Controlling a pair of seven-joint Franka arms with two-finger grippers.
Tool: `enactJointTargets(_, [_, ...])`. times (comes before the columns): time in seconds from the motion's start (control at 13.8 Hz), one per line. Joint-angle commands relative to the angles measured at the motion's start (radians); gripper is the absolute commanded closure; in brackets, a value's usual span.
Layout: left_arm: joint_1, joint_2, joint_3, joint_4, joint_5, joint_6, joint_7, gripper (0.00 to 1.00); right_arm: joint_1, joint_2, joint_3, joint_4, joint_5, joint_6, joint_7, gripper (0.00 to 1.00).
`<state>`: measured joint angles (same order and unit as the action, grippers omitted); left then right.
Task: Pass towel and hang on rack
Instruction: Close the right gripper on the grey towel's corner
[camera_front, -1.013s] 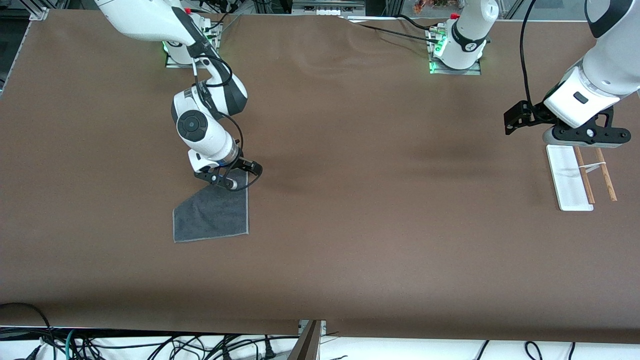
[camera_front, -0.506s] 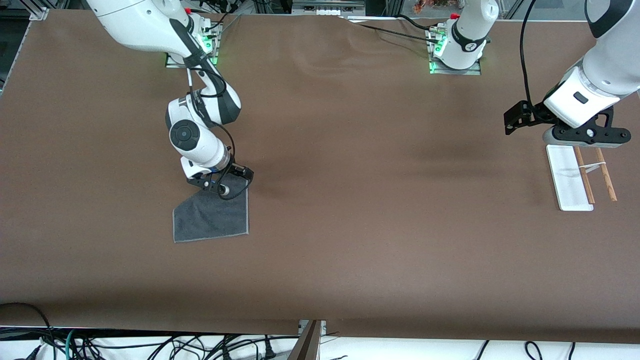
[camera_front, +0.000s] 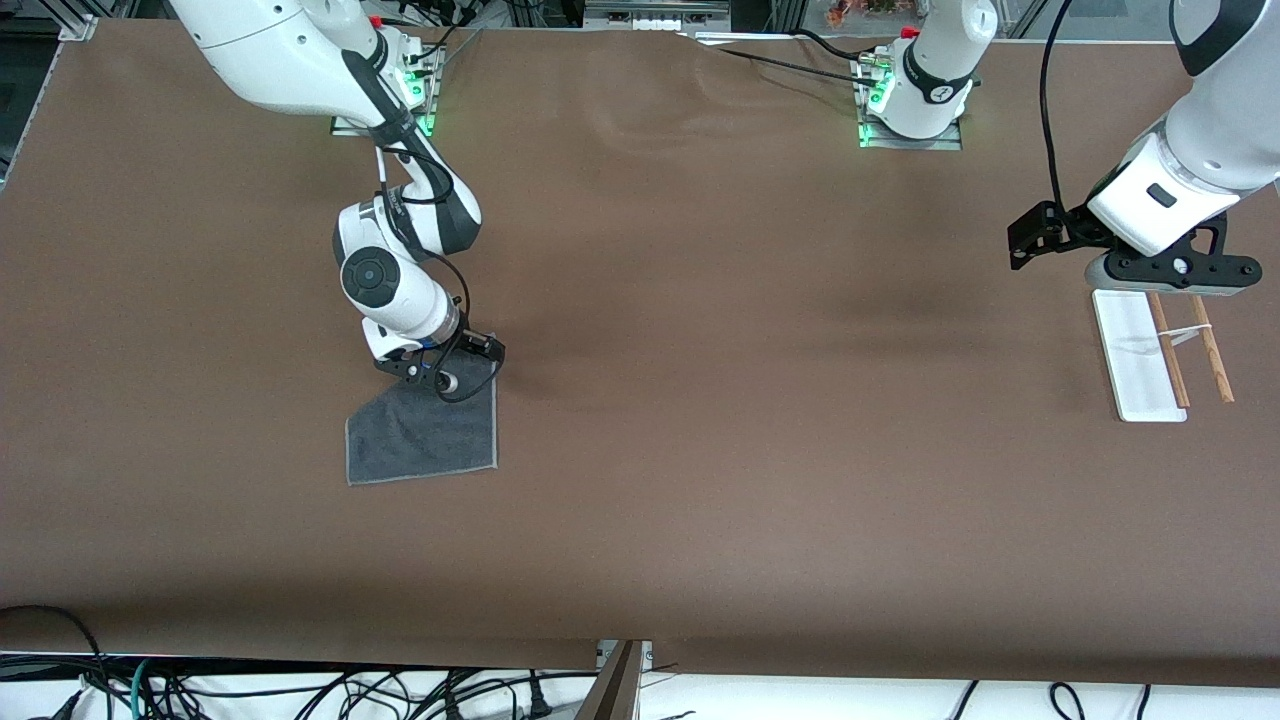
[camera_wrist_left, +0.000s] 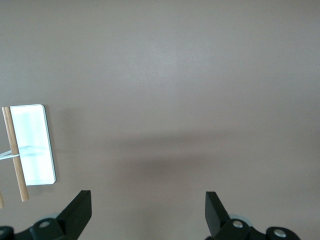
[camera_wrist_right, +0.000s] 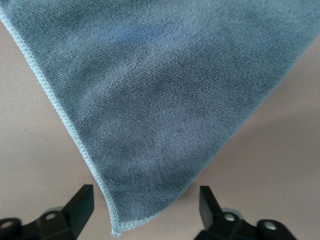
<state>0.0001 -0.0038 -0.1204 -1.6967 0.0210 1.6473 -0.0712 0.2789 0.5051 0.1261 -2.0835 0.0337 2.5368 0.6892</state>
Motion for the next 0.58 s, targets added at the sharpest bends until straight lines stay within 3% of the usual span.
enactJointTargets(0.0, [-0.005, -0.012, 0.002, 0.002, 0.016, -0.006, 0.010, 0.00, 0.003, -0.008, 0.004, -0.033, 0.000, 0.042, 0.004, 0.14])
enactJointTargets(0.14, [-0.005, -0.012, 0.002, 0.002, 0.016, -0.006, 0.010, 0.00, 0.003, -0.008, 0.004, -0.033, 0.000, 0.042, 0.004, 0.29])
enactJointTargets(0.51, [-0.005, -0.012, 0.002, 0.002, 0.016, -0.007, 0.008, 0.00, 0.002, -0.008, 0.006, -0.033, 0.011, 0.039, 0.003, 0.95])
